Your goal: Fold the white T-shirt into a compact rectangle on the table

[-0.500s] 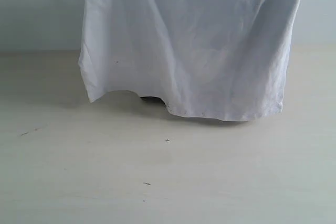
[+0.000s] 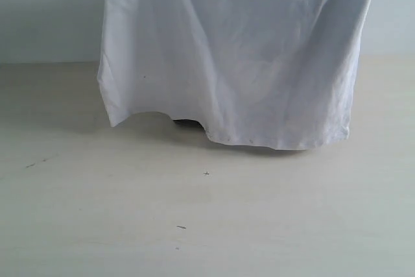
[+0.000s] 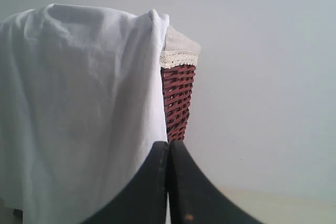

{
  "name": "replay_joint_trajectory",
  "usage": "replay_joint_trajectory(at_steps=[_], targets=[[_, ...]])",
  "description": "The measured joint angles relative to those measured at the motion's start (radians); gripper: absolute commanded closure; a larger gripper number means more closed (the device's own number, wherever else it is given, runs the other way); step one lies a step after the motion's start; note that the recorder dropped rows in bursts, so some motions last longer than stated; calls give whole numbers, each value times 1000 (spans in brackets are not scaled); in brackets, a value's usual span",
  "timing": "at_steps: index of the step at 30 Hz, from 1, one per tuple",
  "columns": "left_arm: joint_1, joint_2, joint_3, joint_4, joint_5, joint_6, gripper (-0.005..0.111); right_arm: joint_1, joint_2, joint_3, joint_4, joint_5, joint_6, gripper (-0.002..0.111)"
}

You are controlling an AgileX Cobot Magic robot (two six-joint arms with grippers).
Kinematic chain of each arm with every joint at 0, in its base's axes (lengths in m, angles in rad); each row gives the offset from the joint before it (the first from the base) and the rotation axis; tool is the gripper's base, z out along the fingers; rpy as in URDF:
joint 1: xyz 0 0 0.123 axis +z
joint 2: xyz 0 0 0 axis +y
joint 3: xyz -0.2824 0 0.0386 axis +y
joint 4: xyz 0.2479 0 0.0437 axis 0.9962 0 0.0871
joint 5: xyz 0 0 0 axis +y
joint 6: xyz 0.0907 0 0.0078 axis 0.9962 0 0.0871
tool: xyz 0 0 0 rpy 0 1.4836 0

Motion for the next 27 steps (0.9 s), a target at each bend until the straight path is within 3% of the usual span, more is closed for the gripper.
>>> replay_joint_trajectory(at_steps=[15,21,27], targets=[[0,0,0,0,0,0,107,0,0,0,0,0,4,108],[0,0,0,0,0,0,107,27,2,0,11,-3,95,108],[0,0,0,0,0,0,107,87,186,0,15,-45,98,108]])
